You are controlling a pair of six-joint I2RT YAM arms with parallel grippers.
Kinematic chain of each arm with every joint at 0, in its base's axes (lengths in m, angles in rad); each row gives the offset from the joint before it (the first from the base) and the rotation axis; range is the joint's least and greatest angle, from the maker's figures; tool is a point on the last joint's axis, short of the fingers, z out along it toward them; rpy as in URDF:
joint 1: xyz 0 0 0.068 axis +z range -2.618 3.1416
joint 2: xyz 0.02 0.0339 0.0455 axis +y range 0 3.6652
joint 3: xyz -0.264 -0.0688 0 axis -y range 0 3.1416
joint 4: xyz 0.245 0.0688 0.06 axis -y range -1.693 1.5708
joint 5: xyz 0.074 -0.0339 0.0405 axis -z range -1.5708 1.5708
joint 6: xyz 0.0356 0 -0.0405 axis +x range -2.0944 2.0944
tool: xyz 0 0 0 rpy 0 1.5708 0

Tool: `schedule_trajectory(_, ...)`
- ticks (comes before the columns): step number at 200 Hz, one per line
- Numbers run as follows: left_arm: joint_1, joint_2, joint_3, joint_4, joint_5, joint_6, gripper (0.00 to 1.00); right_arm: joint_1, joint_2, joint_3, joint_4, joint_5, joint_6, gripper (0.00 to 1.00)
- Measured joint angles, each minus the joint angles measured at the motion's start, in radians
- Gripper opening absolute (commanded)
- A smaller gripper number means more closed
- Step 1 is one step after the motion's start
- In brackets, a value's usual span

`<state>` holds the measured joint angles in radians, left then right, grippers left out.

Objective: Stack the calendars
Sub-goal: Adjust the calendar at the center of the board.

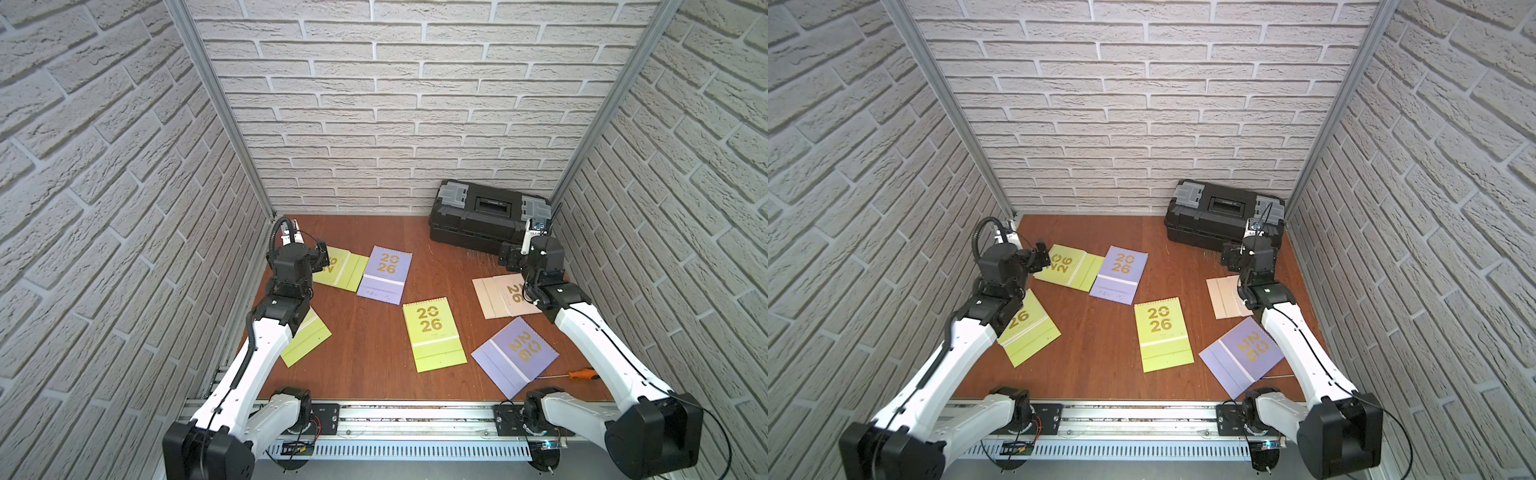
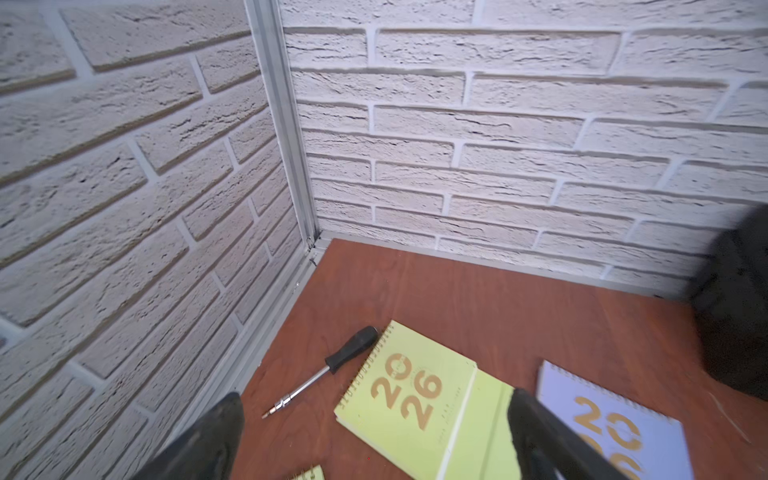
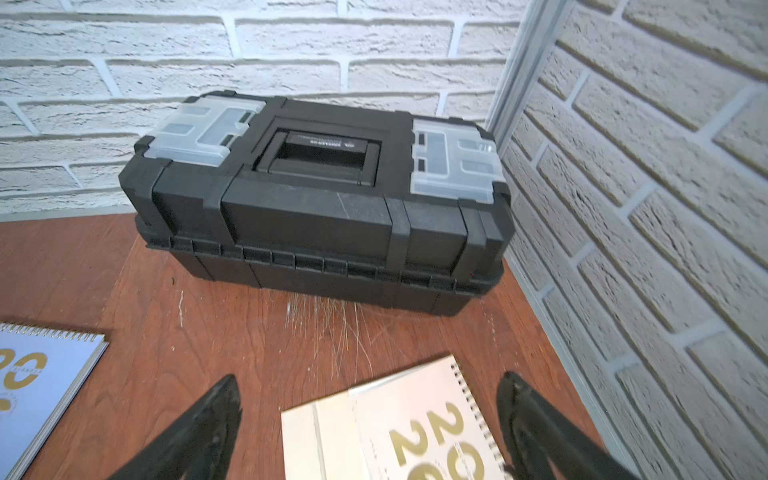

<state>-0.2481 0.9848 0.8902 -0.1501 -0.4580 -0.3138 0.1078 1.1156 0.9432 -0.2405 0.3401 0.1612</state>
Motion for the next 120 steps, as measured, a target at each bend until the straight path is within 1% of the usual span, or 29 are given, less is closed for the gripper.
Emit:
schedule_trajectory(17,-0.059,-0.013,0.038,-0.164,-0.01,-0.08,0.98,0.007,-0.041,0.01,-0.155,-0.021,0.063,0.95)
schedule_trajectory(34,-0.112,-0.01,0.043,-0.301,-0.011,-0.162,0.98,0.025,-0.073,0.01,-0.309,-0.064,0.122,0.94)
schedule_trajectory(56,-0.176,0.002,0.042,-0.433,-0.002,-0.256,0.96,0.048,-0.097,0.005,-0.453,-0.132,0.18,0.91)
schedule_trajectory(80,-0.27,0.031,0.036,-0.489,0.02,-0.361,0.93,0.085,-0.122,-0.035,-0.537,-0.212,0.24,0.84)
schedule_trajectory(94,-0.338,0.065,0.021,-0.483,0.031,-0.426,0.92,0.12,-0.126,-0.072,-0.56,-0.246,0.271,0.8)
schedule_trajectory(107,-0.402,0.111,-0.003,-0.467,0.039,-0.485,0.9,0.155,-0.12,-0.108,-0.573,-0.27,0.295,0.74)
schedule_trajectory(114,-0.433,0.14,-0.015,-0.457,0.044,-0.517,0.9,0.171,-0.114,-0.125,-0.574,-0.281,0.306,0.74)
schedule_trajectory(120,-0.457,0.169,-0.024,-0.447,0.051,-0.542,0.9,0.184,-0.108,-0.139,-0.574,-0.292,0.316,0.71)
